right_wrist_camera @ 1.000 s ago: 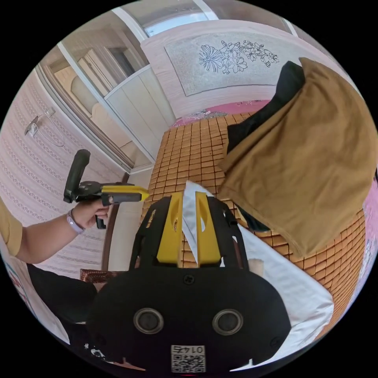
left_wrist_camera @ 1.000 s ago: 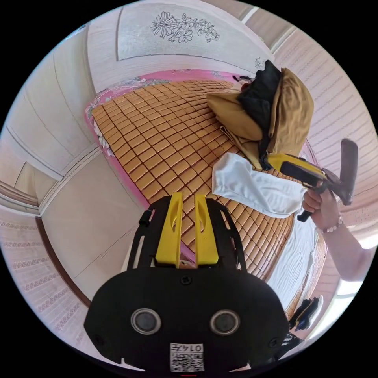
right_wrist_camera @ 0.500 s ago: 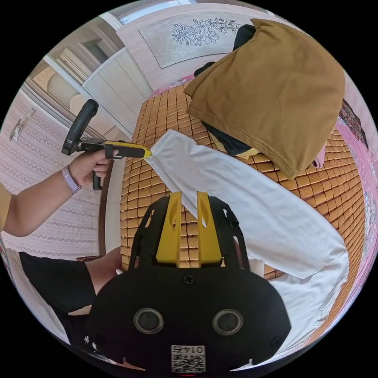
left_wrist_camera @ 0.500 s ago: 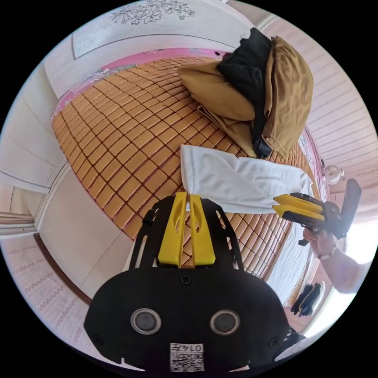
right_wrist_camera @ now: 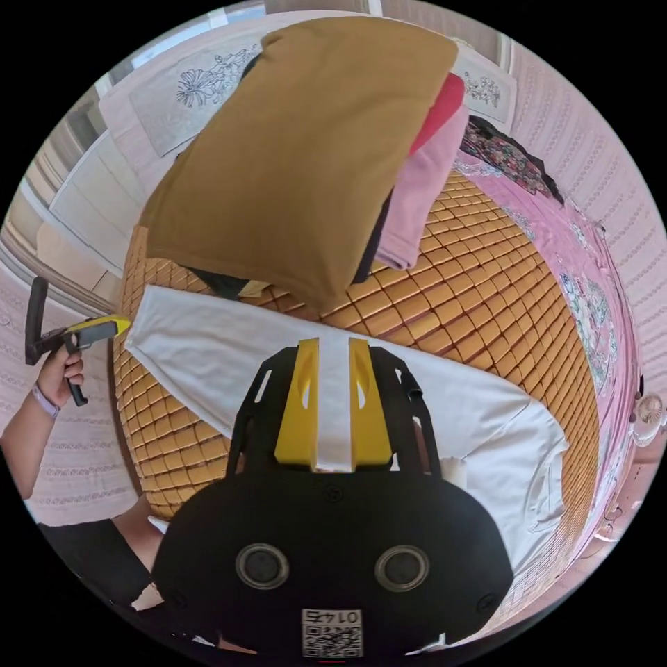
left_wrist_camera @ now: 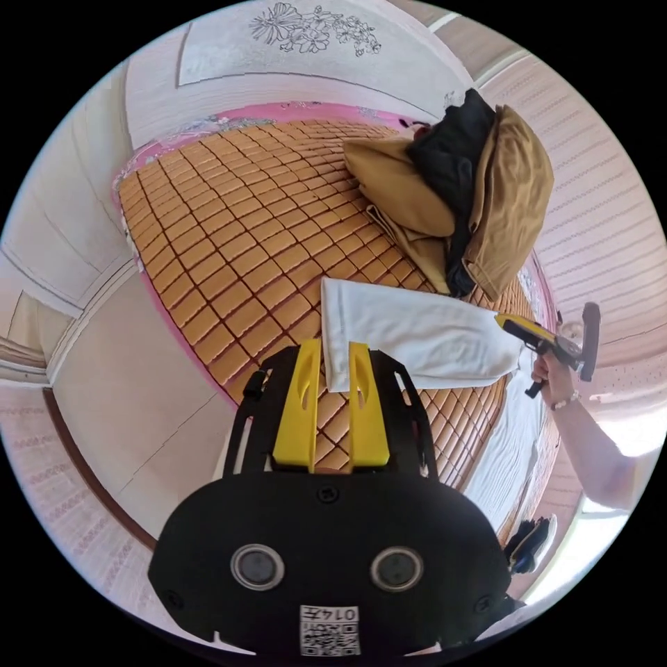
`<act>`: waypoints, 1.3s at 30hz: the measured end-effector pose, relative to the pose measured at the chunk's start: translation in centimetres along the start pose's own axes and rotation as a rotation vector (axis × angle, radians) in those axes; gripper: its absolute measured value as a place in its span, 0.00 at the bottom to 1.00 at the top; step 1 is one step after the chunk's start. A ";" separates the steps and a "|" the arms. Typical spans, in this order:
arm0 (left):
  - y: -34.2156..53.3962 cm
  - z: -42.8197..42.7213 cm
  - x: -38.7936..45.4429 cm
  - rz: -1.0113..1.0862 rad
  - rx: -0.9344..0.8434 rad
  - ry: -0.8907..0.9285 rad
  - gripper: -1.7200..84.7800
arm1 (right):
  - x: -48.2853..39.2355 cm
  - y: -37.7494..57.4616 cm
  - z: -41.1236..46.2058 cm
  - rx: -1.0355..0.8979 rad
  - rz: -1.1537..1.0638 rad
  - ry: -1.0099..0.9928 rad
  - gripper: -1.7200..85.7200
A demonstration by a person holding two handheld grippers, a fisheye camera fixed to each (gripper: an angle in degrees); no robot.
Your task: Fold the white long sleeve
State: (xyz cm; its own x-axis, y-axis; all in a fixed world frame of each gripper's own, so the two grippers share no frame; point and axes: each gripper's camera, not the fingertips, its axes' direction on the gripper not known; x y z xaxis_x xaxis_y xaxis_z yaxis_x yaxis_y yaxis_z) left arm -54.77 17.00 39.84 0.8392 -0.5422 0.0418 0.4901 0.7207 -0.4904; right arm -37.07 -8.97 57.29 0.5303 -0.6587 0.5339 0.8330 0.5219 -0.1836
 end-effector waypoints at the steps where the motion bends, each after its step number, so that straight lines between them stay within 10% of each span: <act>1: 0.0 0.0 0.4 0.010 0.013 -0.032 0.06 | 0.5 -0.4 0.8 -0.037 0.010 0.019 0.10; 16: 0.9 -4.3 5.2 0.119 0.145 -0.073 0.06 | 6.2 19.7 -9.9 0.061 0.281 -0.065 0.09; 25: 8.9 0.8 23.3 0.559 -0.224 0.141 0.08 | 5.7 47.2 -14.0 -0.394 0.679 0.053 0.10; 39: 14.1 6.1 33.1 0.836 -0.270 -0.114 0.08 | 4.0 59.7 -14.8 -0.262 0.718 0.048 0.09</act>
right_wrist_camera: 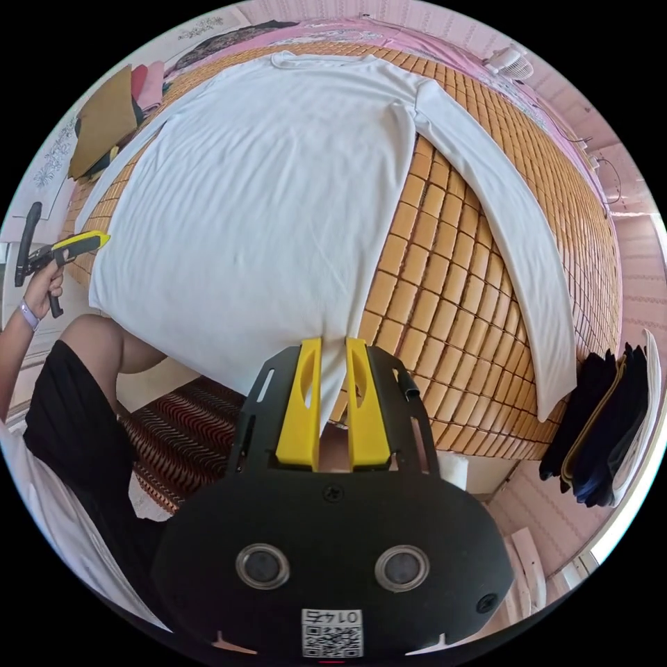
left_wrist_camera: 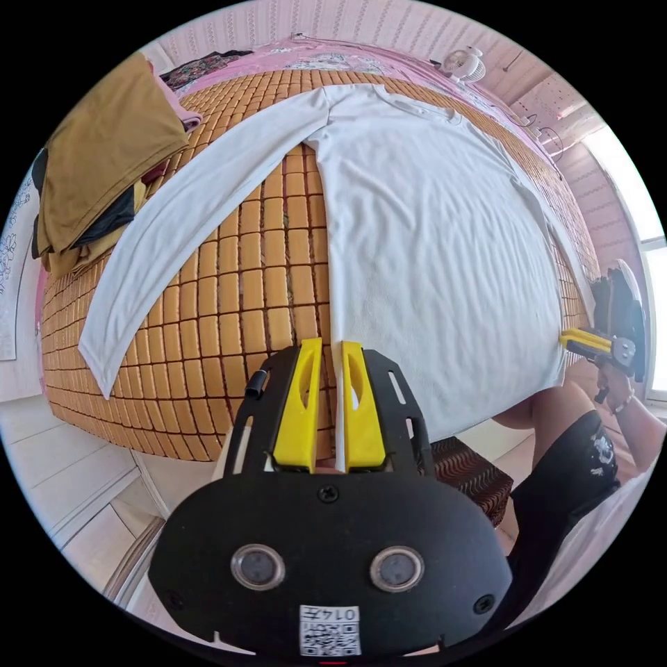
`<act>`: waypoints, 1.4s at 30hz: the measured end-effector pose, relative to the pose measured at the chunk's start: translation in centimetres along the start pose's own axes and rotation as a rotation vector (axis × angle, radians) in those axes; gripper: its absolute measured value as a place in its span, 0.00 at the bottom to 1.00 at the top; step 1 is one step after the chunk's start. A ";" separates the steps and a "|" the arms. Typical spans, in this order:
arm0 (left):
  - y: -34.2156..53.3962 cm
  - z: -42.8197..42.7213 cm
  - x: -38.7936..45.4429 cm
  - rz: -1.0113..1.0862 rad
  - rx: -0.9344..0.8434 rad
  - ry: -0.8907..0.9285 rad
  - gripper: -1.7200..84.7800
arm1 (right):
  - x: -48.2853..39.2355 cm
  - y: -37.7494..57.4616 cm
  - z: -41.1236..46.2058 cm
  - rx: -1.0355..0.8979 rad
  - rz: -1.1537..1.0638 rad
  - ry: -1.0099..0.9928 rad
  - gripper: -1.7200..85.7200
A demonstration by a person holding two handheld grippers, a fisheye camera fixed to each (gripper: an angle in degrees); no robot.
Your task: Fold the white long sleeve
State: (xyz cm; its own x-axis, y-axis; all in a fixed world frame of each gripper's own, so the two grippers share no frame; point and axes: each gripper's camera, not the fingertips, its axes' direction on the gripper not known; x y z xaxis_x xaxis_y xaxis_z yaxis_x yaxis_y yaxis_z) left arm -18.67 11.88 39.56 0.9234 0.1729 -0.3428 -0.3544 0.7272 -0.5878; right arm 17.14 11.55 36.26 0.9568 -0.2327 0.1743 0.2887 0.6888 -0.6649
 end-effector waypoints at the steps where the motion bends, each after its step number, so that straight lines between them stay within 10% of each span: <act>1: 0.0 0.0 0.0 0.000 0.002 0.005 0.08 | 0.5 0.7 0.0 0.025 0.012 -0.021 0.09; 14: 3.8 -2.9 1.4 0.063 0.175 0.050 0.09 | 4.1 7.3 -2.0 0.155 0.068 -0.165 0.06; 42: 8.0 -0.5 4.8 0.099 -0.043 -0.030 0.01 | -0.2 11.4 -0.8 0.006 0.119 -0.026 0.02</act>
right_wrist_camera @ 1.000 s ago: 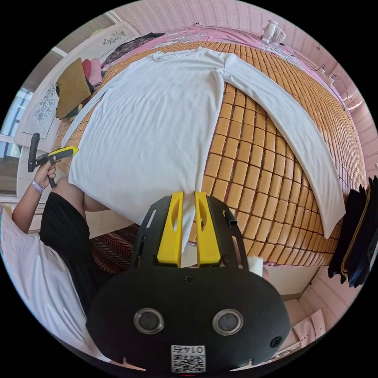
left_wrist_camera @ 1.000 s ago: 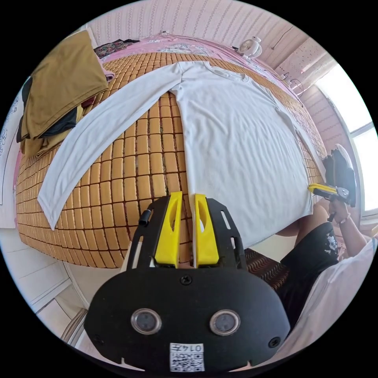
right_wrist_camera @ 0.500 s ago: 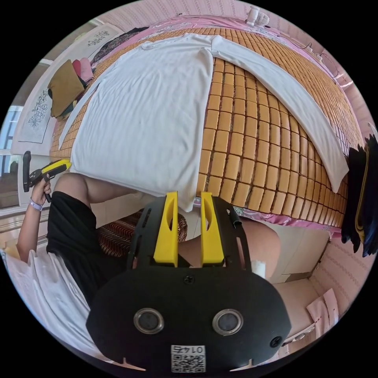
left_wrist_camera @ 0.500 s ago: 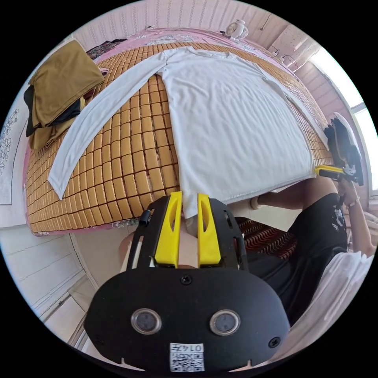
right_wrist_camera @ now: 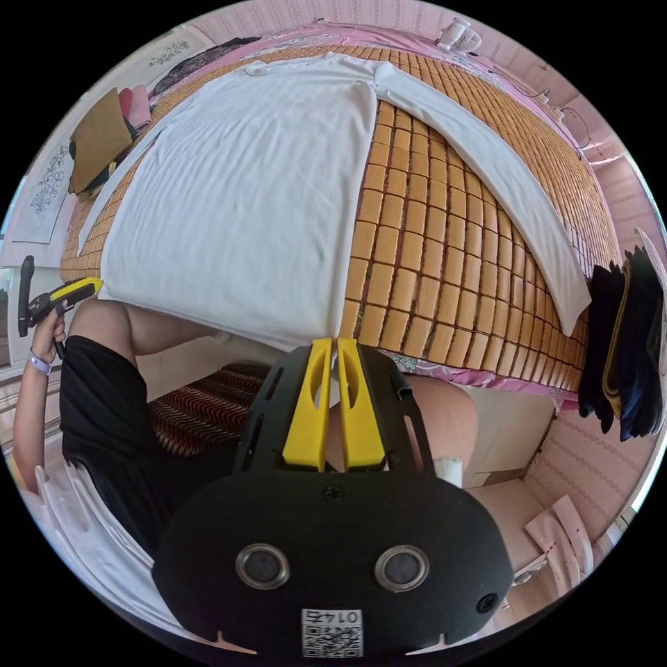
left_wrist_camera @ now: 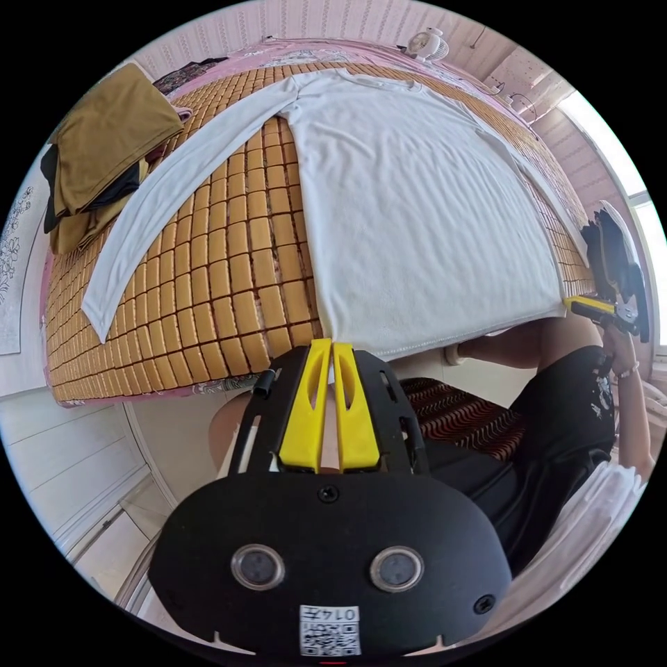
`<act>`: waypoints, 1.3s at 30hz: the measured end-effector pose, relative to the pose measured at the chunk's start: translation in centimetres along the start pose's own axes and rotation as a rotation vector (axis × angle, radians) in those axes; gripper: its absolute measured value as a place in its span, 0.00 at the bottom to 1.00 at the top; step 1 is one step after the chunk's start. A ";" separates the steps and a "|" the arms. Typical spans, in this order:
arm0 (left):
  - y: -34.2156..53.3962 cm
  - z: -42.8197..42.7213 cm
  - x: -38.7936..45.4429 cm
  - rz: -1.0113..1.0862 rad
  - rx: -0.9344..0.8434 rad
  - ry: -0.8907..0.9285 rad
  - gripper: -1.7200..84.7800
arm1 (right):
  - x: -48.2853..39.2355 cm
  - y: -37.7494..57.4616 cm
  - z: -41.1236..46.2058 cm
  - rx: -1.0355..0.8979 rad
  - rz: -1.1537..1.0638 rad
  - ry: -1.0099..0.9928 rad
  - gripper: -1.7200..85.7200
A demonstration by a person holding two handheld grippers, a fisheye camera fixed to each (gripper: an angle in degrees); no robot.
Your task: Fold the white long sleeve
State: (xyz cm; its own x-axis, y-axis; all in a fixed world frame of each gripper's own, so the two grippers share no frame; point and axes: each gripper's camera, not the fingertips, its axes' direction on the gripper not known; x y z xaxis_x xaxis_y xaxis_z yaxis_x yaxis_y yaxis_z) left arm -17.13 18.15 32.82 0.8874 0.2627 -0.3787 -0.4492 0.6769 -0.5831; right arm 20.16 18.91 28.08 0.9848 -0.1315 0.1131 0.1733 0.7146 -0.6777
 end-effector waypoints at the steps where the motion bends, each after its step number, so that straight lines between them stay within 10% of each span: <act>1: 0.1 0.0 -0.1 0.000 0.001 0.001 0.01 | -0.3 -0.1 0.1 -0.005 0.000 -0.003 0.02; 14: 3.2 0.5 -1.3 0.043 0.008 0.007 0.02 | -2.7 -0.1 0.0 -0.025 0.019 -0.055 0.05; 25: 13.6 -5.7 -11.8 -0.245 0.424 0.025 0.07 | -7.3 2.3 -4.6 0.139 -0.122 0.111 0.11; 39: 19.0 -2.3 -26.6 -0.663 0.626 -0.031 0.08 | -35.4 -13.1 -7.3 0.306 -0.852 -0.099 0.09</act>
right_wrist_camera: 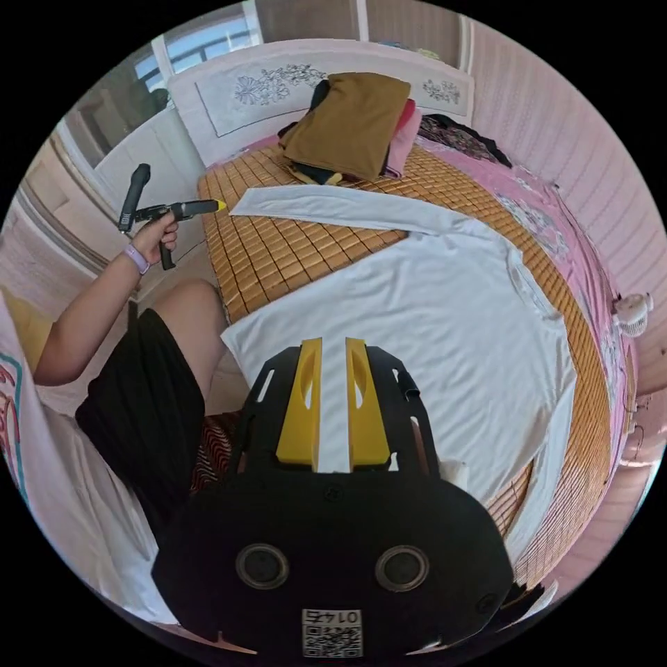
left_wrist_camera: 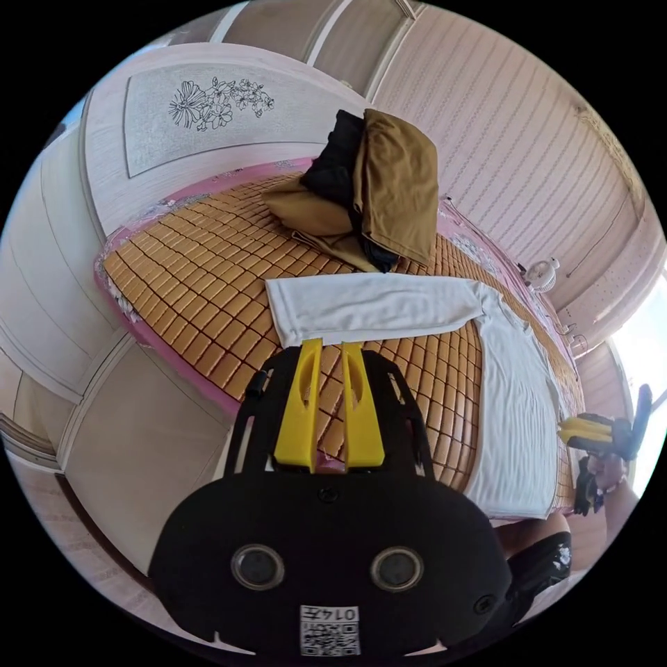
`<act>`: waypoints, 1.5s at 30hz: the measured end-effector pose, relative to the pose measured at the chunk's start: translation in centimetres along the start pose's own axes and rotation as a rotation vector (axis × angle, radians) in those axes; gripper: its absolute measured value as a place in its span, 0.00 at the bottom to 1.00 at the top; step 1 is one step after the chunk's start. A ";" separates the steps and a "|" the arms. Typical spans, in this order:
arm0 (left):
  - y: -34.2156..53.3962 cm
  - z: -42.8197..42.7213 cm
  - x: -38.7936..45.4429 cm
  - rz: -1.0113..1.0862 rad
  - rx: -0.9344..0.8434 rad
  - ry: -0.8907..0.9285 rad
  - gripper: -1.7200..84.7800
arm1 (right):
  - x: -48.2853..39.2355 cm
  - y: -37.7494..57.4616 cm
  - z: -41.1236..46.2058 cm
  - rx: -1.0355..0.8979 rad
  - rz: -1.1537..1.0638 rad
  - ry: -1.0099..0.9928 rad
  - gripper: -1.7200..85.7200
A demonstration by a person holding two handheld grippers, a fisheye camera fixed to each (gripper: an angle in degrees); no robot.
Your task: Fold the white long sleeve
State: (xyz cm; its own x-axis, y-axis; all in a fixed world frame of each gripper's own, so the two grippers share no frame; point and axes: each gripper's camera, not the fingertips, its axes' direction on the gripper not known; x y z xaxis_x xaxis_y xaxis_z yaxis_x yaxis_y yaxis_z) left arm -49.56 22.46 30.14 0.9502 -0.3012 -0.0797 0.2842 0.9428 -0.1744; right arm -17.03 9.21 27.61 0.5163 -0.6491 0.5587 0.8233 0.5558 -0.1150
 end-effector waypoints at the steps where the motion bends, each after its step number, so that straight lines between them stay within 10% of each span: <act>1: -0.1 0.1 -0.3 -0.004 0.004 -0.011 0.08 | -0.8 -3.2 1.1 0.011 -0.047 -0.032 0.09; 14: 1.0 4.0 -4.0 -0.020 -0.028 -0.063 0.08 | -12.9 -27.8 13.6 -0.022 -0.368 -0.142 0.09; 27: 1.8 3.4 -3.0 0.035 0.017 -0.054 0.01 | -14.6 -29.3 18.3 -0.080 -0.223 -0.080 0.03; 36: 0.6 -5.4 8.2 0.320 0.334 0.266 0.01 | -1.2 -16.5 -0.5 0.369 0.005 -0.243 0.03; 45: 3.9 -13.0 29.5 0.831 0.420 0.788 0.02 | 6.0 13.4 -21.1 0.714 0.322 0.031 0.03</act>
State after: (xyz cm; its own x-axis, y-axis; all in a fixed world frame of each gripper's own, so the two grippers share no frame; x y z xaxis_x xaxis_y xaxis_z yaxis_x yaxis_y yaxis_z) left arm -22.09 15.41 14.36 0.5660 0.5488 -0.6151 -0.2156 0.8188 0.5321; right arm 2.05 1.79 12.04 0.7186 -0.4076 0.5634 0.2863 0.9118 0.2944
